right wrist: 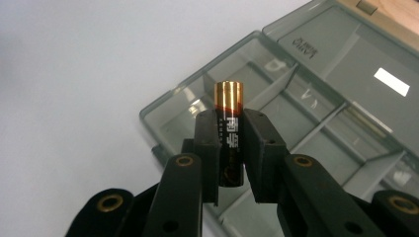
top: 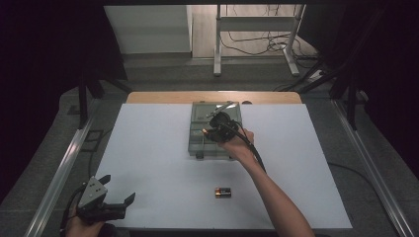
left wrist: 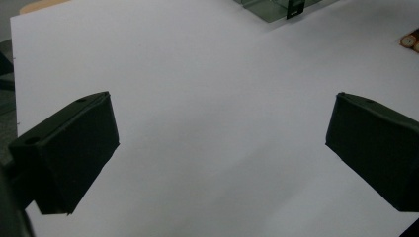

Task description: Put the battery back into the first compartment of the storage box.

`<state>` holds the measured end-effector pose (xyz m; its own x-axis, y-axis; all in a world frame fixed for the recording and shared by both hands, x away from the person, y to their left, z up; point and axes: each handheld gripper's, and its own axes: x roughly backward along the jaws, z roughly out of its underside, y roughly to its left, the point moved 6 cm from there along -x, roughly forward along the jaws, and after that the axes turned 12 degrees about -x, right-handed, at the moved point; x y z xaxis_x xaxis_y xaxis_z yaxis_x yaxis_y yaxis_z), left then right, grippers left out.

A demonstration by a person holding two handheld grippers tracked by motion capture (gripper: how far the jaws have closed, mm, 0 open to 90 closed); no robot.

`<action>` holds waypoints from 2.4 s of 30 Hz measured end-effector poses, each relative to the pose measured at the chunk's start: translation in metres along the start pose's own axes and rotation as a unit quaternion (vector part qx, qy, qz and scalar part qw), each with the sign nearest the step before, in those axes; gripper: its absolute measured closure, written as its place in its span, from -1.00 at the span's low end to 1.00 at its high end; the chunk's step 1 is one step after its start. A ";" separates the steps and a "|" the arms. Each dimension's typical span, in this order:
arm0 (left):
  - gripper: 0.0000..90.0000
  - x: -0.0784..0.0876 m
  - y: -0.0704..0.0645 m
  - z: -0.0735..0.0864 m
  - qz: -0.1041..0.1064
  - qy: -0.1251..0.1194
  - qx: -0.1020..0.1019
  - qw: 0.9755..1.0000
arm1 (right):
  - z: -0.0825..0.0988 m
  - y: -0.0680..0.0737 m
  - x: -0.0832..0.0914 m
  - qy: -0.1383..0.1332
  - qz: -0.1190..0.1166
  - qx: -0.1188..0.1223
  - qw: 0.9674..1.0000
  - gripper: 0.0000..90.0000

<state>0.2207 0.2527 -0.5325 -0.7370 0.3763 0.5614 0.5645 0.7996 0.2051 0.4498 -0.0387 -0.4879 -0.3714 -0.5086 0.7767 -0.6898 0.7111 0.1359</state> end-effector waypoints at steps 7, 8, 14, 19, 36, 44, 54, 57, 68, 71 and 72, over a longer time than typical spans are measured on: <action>-0.99 0.000 0.000 0.000 0.001 0.000 0.001 1.000 | -0.017 -0.002 -0.014 -0.003 0.005 -0.004 1.000 0.70; -0.99 0.000 0.000 0.000 0.002 -0.001 0.001 1.000 | -0.017 -0.002 -0.014 -0.003 0.005 -0.004 1.000 0.70; -0.99 0.000 0.000 0.000 0.003 -0.001 0.002 1.000 | -0.027 -0.002 -0.034 0.005 0.011 -0.009 1.000 0.70; -0.99 0.000 0.001 0.000 0.003 -0.002 0.002 1.000 | -0.030 -0.004 -0.046 0.009 0.017 -0.013 1.000 0.70; -0.99 0.001 0.000 0.000 0.003 -0.004 0.000 1.000 | -0.033 0.000 -0.049 0.009 0.032 -0.001 0.999 0.04; -0.99 0.001 0.000 0.000 0.002 -0.004 0.001 1.000 | -0.019 0.004 -0.030 0.002 0.008 0.012 1.000 -0.27; -0.99 0.001 0.000 0.000 0.000 -0.003 -0.002 1.000 | -0.001 0.006 -0.006 -0.008 0.007 0.025 1.000 -0.46; -0.99 0.001 0.000 0.000 0.001 -0.002 -0.002 1.000 | 0.006 0.006 0.001 -0.011 0.002 0.025 1.000 -0.55; -0.99 0.000 -0.001 0.000 -0.002 0.001 -0.005 1.000 | 0.042 0.008 0.025 0.007 -0.041 0.003 0.999 -0.98; -0.99 0.000 -0.001 0.000 -0.002 0.001 -0.006 1.000 | 0.051 0.009 0.030 -0.003 -0.046 0.005 0.999 -1.00; -0.99 0.000 -0.001 0.000 -0.002 0.001 -0.006 1.000 | 0.051 0.009 0.030 -0.003 -0.046 0.005 0.999 -1.00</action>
<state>0.2201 0.2518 -0.5323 -0.7385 0.3718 0.5625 0.5661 0.7951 0.2177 0.4003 -0.0723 -0.4947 -0.3105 -0.5744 0.7574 -0.7266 0.6572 0.2005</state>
